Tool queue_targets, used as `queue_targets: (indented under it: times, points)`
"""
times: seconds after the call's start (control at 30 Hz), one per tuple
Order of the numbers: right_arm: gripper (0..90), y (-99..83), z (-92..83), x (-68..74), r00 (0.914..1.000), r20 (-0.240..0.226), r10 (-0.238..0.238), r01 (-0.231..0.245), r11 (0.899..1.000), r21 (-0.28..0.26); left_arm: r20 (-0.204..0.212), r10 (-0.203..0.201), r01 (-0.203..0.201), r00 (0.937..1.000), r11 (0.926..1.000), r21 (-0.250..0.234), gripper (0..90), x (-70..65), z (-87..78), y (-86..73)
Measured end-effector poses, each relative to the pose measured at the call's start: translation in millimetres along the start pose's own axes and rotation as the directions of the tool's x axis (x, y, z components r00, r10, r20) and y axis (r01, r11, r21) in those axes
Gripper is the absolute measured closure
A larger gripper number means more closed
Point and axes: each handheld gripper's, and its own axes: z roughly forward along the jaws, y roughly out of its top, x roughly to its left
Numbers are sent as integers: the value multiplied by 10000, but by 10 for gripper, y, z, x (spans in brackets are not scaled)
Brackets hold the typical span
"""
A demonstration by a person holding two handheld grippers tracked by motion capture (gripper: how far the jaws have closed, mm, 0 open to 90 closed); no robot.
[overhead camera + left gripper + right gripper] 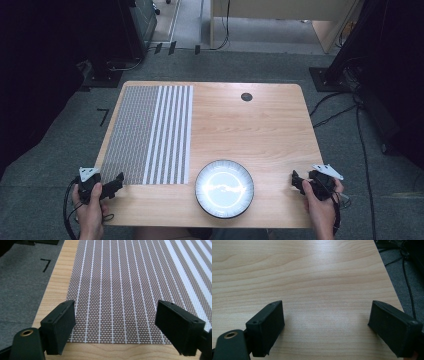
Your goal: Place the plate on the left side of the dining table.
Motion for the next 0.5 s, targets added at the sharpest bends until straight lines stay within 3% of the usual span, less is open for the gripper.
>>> queue_targets:
  times: [0.27,0.5]
  points:
    - [116,1,2,2,10000,11,23,-23,10000,18,-7,-111,111,9999,9997,-214,161,0,-35,16]
    - [115,1,2,8,10000,64,63,-63,10000,18,348,-143,163,9993,9981,-594,160,-66,-86,53]
